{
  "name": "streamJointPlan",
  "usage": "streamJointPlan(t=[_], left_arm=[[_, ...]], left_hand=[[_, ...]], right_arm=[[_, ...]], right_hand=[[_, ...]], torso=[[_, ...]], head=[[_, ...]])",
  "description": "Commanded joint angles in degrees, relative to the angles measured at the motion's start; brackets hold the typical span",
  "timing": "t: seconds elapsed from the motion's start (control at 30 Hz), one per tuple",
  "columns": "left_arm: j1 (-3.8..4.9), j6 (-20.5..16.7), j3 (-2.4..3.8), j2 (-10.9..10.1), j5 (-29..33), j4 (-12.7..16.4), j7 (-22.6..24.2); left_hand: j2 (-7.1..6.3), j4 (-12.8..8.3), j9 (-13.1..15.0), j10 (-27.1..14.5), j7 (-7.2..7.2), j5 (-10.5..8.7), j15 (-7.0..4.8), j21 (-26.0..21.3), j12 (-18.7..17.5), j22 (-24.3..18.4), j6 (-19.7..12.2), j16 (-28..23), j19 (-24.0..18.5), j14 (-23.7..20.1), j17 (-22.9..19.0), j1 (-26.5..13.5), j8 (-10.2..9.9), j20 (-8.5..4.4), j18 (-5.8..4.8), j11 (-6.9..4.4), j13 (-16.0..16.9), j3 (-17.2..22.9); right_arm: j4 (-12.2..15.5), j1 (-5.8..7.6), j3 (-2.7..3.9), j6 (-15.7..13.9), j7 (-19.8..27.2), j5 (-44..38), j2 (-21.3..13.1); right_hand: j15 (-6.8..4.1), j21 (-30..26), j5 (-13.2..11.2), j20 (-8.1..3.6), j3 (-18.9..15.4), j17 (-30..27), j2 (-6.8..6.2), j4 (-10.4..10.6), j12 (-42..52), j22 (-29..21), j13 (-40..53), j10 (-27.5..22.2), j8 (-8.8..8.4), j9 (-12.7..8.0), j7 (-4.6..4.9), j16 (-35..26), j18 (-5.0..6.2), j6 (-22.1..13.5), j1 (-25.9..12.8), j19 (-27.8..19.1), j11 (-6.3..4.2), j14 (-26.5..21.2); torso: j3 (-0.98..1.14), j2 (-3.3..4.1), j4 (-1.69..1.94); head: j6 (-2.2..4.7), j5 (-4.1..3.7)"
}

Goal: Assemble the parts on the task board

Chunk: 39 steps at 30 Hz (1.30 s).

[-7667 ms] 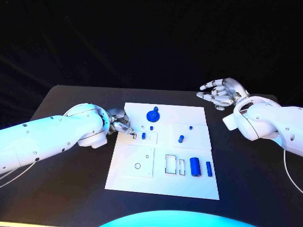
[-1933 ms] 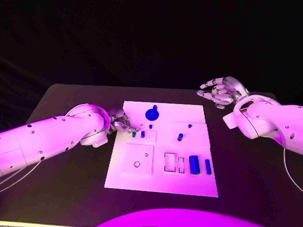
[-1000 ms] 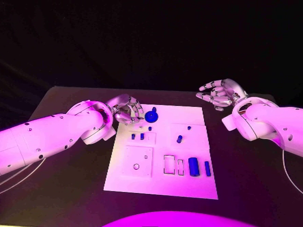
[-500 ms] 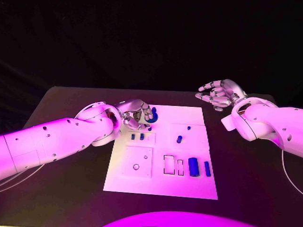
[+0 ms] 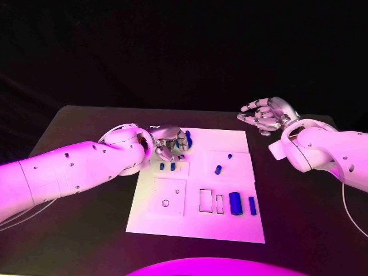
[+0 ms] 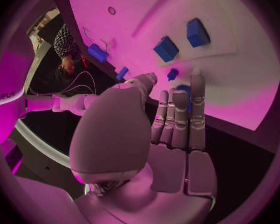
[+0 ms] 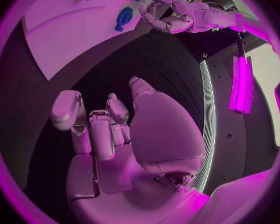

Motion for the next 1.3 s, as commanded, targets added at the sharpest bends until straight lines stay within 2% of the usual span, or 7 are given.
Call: streamJointPlan(t=[0.03,0.57,0.7,0.9,1.3], left_arm=[[0.07,4.1,0.02,0.8,-1.8,-0.8,-0.9],[0.05,3.1,-0.01,2.9,-2.5,-3.5,-0.9],[0.05,3.5,0.00,3.2,-2.3,-3.6,-0.8],[0.04,4.9,0.00,3.4,-2.2,-3.8,-0.9],[0.01,6.2,-0.01,4.1,-2.5,-4.8,-1.5]], left_hand=[[0.09,0.0,-0.2,0.7,0.08,-0.26,-0.09,0.5,-0.1,0.1,0.7,0.5,-0.3,0.5,0.1,0.0,-0.3,-0.01,0.82,0.06,-0.2,-0.2],[1.01,-0.3,-1.1,2.0,0.31,-0.17,-0.12,2.5,-0.2,2.4,2.1,2.7,0.7,2.0,1.5,1.1,-1.3,-0.08,0.54,0.09,-1.3,1.0],[1.18,-0.4,-1.5,2.5,0.55,-0.22,-0.10,4.1,-0.3,4.4,2.4,3.8,1.9,3.1,2.6,1.3,-1.8,-0.08,0.21,0.11,-1.9,1.5],[1.65,-1.1,-2.0,4.8,0.68,-0.28,-0.62,7.8,-0.6,8.7,4.7,6.7,4.3,6.1,5.3,2.1,-2.3,-0.34,-0.44,-0.51,-3.1,3.3],[1.65,-1.8,-2.2,6.0,0.69,-0.34,-0.95,9.4,-1.1,10.6,5.8,7.9,5.0,7.5,6.5,2.3,-2.8,-0.62,-0.73,-0.85,-3.9,4.3]], right_arm=[[0.1,-0.04,0.01,0.2,0.5,-0.4,0.0],[0.1,-0.04,0.01,0.2,0.6,-0.4,0.1],[0.1,-0.04,0.01,0.2,0.6,-0.4,0.1],[0.1,-0.04,0.01,0.3,0.6,-0.4,0.1],[0.0,-0.04,0.01,0.3,0.6,-0.4,0.1]], right_hand=[[-0.40,-0.3,-0.2,-0.26,0.2,1.5,-0.01,0.0,0.0,-0.1,0.0,0.1,0.29,-0.1,-0.37,-0.4,0.43,-0.2,-0.4,0.0,-0.41,2.7],[-0.40,-0.3,-0.2,-0.26,0.2,1.5,-0.01,0.0,0.0,-0.1,0.0,0.1,0.29,-0.1,-0.37,-0.4,0.43,-0.2,-0.4,0.0,-0.41,2.7],[-0.42,-0.2,-0.2,-0.27,0.3,1.6,0.03,0.0,0.1,0.0,0.0,0.1,0.42,-0.1,-0.38,-0.3,0.40,-0.2,-0.4,0.1,-0.42,2.8],[-0.42,-0.2,-0.2,-0.27,0.3,1.6,0.03,0.0,0.1,0.0,0.0,0.1,0.42,-0.1,-0.38,-0.3,0.40,-0.2,-0.4,0.1,-0.42,2.8],[-0.42,-0.2,-0.2,-0.27,0.3,1.6,0.03,0.0,0.1,0.0,0.0,0.1,0.42,-0.1,-0.38,-0.3,0.40,-0.2,-0.4,0.1,-0.42,2.8]], torso=[[0.04,0.07,-0.02],[-0.06,0.02,0.08],[-0.03,0.03,0.06],[-0.03,-0.02,0.04],[-0.04,0.01,0.04]], head=[[-0.04,-0.04],[0.01,-0.24],[-0.01,-0.24],[-0.11,-0.24],[-0.15,-0.29]])
